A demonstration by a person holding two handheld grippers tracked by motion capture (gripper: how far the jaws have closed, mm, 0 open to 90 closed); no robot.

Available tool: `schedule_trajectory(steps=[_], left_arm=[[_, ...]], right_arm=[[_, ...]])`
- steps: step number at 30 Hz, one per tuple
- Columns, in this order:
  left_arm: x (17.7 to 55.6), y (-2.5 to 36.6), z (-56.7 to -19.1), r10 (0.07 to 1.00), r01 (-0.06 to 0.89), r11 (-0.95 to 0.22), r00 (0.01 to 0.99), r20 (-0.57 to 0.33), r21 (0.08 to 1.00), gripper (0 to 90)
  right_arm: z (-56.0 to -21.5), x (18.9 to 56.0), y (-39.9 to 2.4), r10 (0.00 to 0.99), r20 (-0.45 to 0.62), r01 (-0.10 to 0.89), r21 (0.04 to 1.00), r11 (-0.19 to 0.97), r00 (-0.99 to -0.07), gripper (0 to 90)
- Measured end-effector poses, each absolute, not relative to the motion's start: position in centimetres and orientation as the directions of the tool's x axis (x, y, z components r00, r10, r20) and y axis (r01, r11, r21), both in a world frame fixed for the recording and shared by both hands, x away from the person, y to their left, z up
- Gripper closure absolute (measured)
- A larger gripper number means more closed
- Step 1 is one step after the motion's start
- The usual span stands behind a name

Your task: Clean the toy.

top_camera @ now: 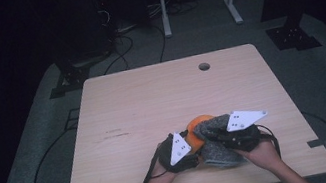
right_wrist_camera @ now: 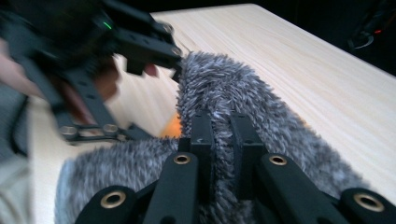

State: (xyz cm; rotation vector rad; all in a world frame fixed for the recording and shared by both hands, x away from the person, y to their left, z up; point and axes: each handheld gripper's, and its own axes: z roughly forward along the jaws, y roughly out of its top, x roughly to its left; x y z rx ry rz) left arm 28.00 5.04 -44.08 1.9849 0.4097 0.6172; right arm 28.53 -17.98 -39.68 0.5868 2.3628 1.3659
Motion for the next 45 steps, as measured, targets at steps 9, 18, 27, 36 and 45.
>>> schedule_trajectory(steps=[9,18,27,36,45], left_arm=[[26.6,4.0,-44.1,0.454,-0.093,-0.524,0.811,0.37,0.847,34.6],[26.7,4.2,-44.4,0.445,-0.086,-0.535,0.816,0.368,0.84,35.1],[28.5,6.3,-42.8,0.541,0.008,-0.295,0.825,0.16,0.955,47.8],[30.7,7.4,-44.6,0.653,0.168,-0.32,0.752,0.089,0.932,54.1],[31.1,8.2,-44.4,0.636,0.128,-0.302,0.765,0.099,0.945,46.6]], right_arm=[[-38.2,29.0,-18.6,0.499,-0.073,0.19,0.87,0.455,-0.863,81.1],[-39.9,31.1,-21.0,0.596,-0.03,0.289,0.854,0.432,-0.802,81.1],[-40.8,30.7,-20.0,0.559,-0.036,0.236,0.883,0.406,-0.828,81.0],[-41.0,28.8,-19.9,0.584,-0.133,0.17,0.885,0.434,-0.801,81.2],[-42.0,29.0,-18.7,0.586,-0.184,0.192,0.832,0.52,-0.789,80.9]])
